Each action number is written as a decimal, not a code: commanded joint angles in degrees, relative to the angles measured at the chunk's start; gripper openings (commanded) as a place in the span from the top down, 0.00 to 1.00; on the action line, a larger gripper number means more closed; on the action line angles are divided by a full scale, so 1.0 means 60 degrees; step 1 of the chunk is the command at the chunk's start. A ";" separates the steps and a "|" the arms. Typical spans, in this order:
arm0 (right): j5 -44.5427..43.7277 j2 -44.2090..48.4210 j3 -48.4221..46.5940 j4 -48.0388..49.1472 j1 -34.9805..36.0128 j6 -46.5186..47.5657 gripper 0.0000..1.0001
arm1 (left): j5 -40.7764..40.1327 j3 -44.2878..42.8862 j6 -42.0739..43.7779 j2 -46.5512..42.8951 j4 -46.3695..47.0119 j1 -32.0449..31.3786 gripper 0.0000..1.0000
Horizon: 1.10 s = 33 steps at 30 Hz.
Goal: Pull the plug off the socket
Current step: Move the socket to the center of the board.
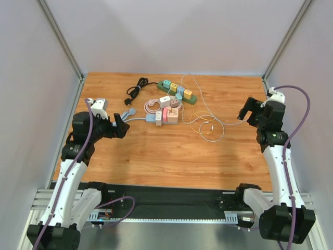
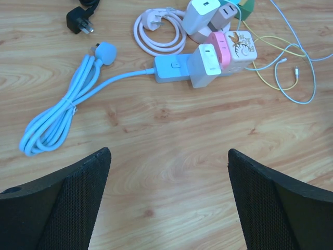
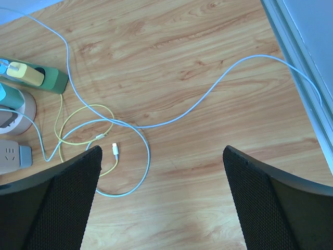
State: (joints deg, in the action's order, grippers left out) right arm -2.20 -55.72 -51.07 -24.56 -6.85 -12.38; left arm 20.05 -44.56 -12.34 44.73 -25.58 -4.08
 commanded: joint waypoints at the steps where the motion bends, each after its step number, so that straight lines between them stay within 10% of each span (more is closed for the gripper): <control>1: 0.0219 0.0161 0.0059 0.0313 -0.0044 -0.0148 0.00 | 0.0378 -0.0147 -0.0155 -0.0101 0.0074 0.0050 0.00; 11: 0.1433 0.0365 0.0220 0.0445 -0.0059 0.0451 0.00 | 0.1139 -0.0045 -0.0477 0.0088 0.0455 0.0035 0.00; 20: 0.6104 0.0762 0.0674 0.0607 -0.0030 0.2981 0.00 | 0.1317 -0.0455 -0.1327 0.0879 0.0323 -0.0652 0.00; 33: 0.6855 0.0660 0.0733 -0.0023 -0.0001 0.4056 0.00 | -0.1831 -0.1656 -0.1884 0.3104 -0.0071 -0.3596 0.01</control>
State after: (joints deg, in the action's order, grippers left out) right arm 37.45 -52.03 -46.06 -24.12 -6.94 9.78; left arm 16.27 -50.96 -22.11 60.23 -25.34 -22.17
